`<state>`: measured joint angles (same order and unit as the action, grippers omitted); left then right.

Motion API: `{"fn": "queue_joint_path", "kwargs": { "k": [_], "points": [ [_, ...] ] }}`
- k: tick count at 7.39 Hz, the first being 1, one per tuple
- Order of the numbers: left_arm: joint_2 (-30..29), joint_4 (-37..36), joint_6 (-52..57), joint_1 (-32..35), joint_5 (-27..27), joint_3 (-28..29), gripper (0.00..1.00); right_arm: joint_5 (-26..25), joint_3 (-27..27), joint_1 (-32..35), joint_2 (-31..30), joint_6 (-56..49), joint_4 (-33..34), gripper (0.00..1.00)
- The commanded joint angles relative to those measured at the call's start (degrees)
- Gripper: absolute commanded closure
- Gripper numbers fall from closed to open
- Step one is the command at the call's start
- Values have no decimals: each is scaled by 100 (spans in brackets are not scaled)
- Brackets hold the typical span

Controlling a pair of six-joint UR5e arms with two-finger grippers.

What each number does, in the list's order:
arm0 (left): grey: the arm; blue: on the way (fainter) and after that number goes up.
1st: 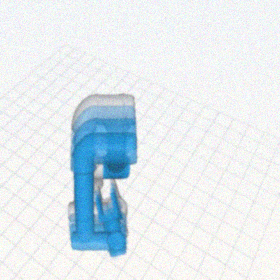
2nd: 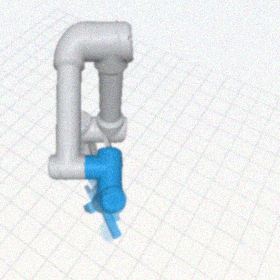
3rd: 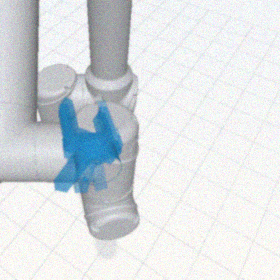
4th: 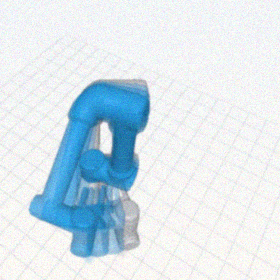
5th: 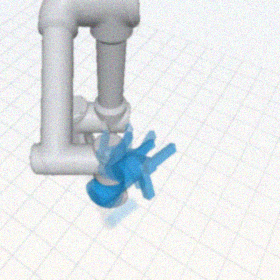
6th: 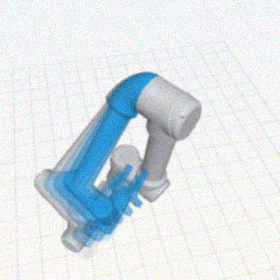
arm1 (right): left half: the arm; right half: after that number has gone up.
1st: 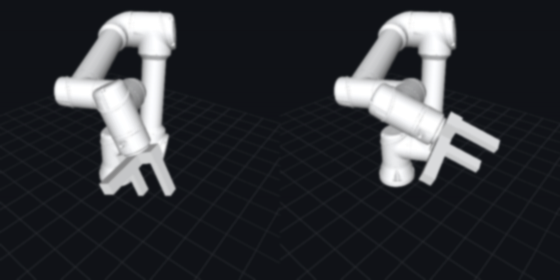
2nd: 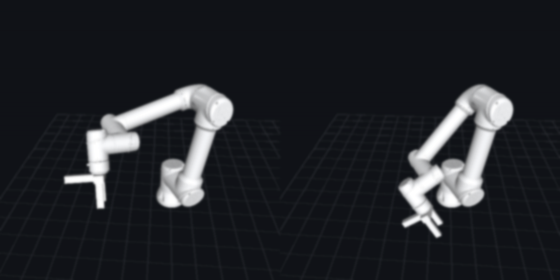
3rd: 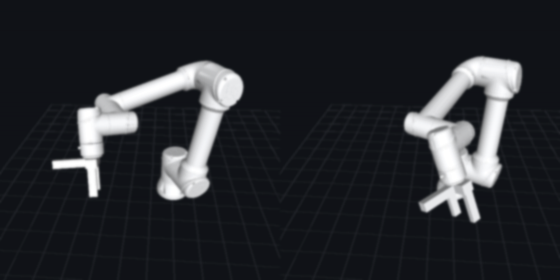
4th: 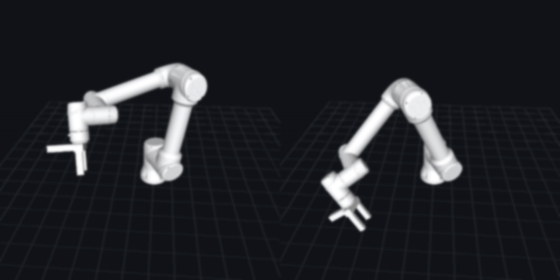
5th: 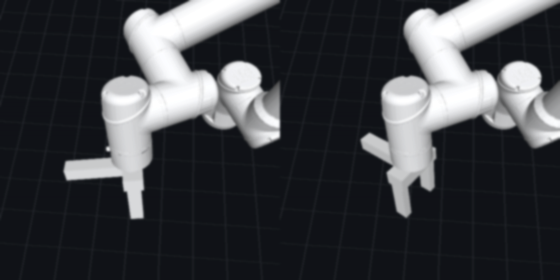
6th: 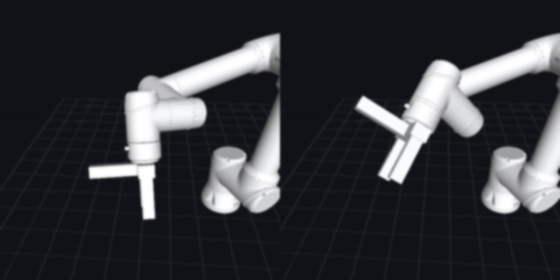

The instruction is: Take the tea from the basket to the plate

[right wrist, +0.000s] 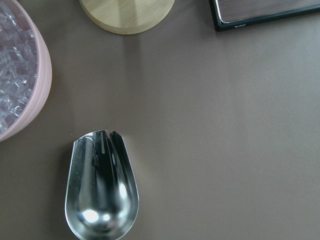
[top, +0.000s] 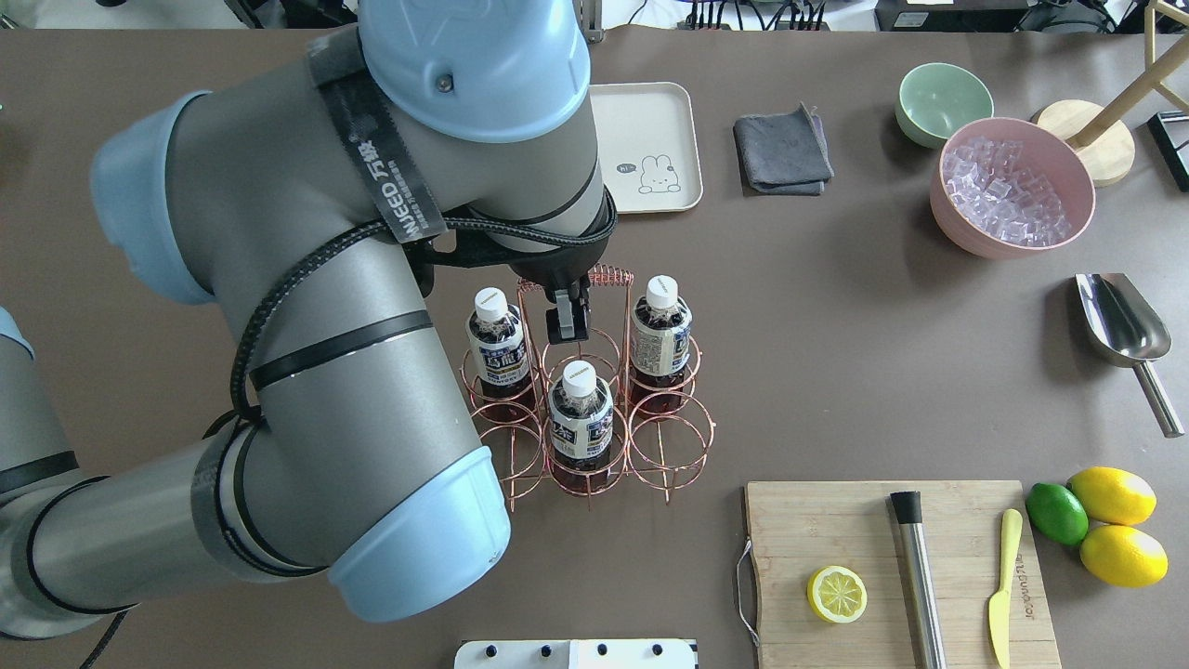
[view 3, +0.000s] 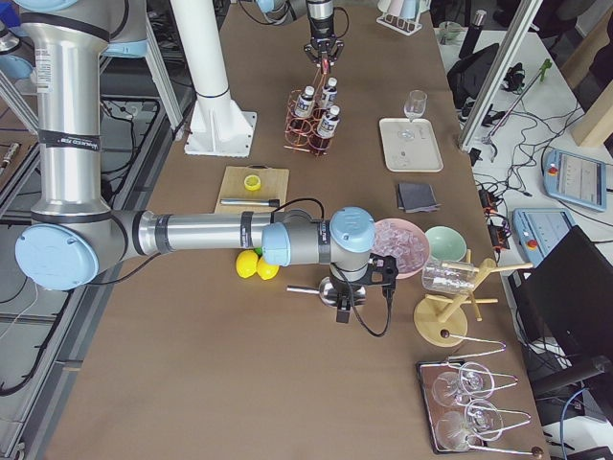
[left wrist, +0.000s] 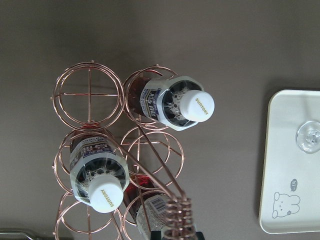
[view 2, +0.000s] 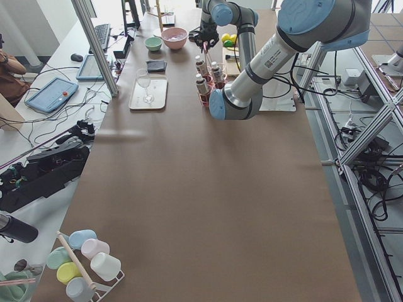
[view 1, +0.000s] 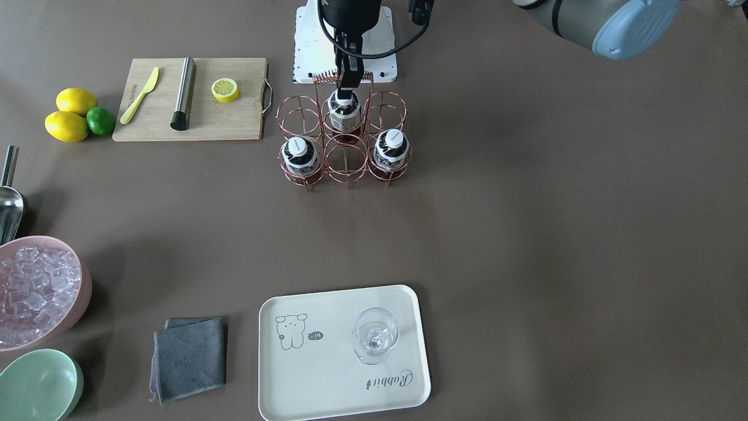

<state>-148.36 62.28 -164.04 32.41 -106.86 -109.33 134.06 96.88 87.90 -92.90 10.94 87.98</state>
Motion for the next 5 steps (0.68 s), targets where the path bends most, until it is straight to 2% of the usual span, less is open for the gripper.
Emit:
{"fn": "queue_joint_path", "kwargs": {
  "k": [1, 5],
  "points": [
    [26, 160, -127, -121, 225, 18, 100, -3, -11, -1, 0, 5, 0, 0],
    [18, 170, -181, -121, 236, -61, 100, 15, 41, -1, 35, -21, -9, 0]
  ]
}}
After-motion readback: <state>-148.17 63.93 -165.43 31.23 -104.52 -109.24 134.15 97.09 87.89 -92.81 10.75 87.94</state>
